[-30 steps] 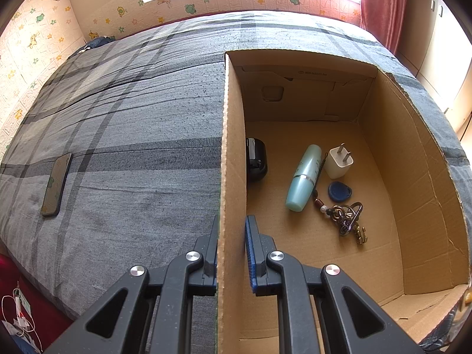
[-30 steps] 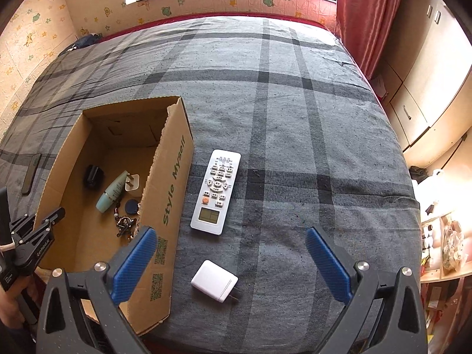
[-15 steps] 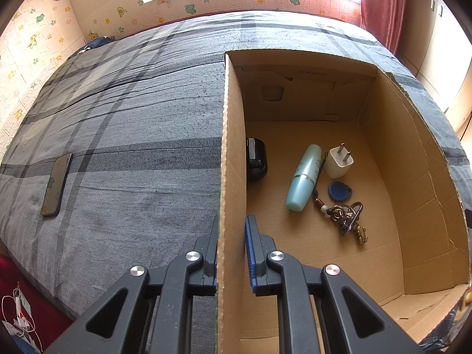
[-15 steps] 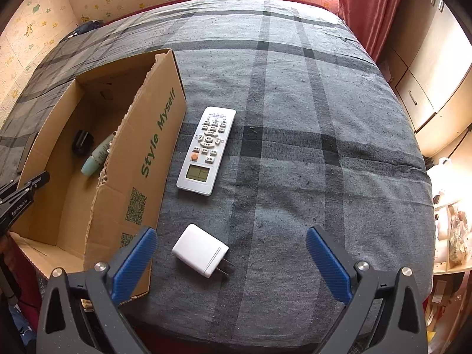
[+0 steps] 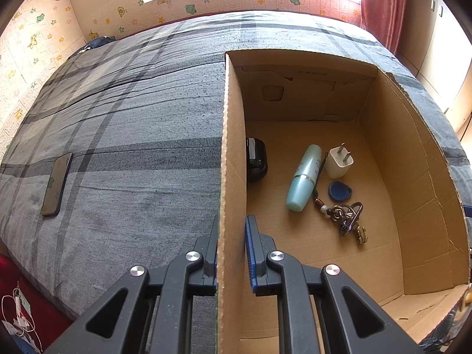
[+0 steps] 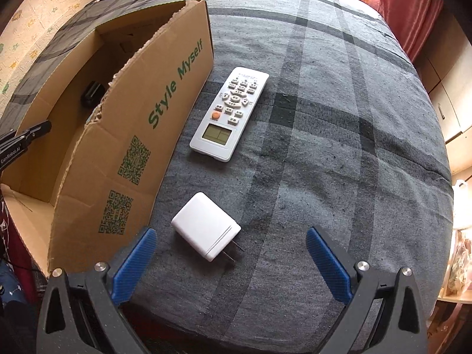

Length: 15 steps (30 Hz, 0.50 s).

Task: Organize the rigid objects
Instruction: 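Withdraw the right gripper from the box toward the white charger block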

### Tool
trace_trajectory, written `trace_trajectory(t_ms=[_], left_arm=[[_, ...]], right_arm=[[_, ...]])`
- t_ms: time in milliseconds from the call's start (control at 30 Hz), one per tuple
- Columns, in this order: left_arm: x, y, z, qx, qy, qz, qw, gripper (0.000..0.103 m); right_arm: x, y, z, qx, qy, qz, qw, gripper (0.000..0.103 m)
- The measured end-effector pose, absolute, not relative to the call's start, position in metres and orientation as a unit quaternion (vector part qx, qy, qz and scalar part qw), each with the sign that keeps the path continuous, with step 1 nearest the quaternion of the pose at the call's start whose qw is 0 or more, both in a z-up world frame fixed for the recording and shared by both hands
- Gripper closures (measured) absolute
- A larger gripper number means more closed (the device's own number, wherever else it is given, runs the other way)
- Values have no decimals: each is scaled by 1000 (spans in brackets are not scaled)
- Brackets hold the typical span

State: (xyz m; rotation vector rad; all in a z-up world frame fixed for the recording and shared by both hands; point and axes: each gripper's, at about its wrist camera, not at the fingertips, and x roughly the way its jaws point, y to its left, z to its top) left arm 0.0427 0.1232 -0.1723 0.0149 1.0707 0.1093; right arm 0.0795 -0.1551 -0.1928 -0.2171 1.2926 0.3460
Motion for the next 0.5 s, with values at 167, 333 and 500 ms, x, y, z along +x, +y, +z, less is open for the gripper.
trace_trajectory(t_ms=[167, 333, 500], left_arm=[[43, 124, -172, 7, 510, 53, 859, 88], [43, 124, -172, 7, 510, 54, 859, 88], [43, 123, -173, 8, 510, 54, 859, 88]], right_arm=[[80, -150, -201, -123, 602, 194, 765, 0], [83, -140, -214, -150, 607, 229, 747, 0], [85, -134, -224, -165, 618, 248, 727, 1]])
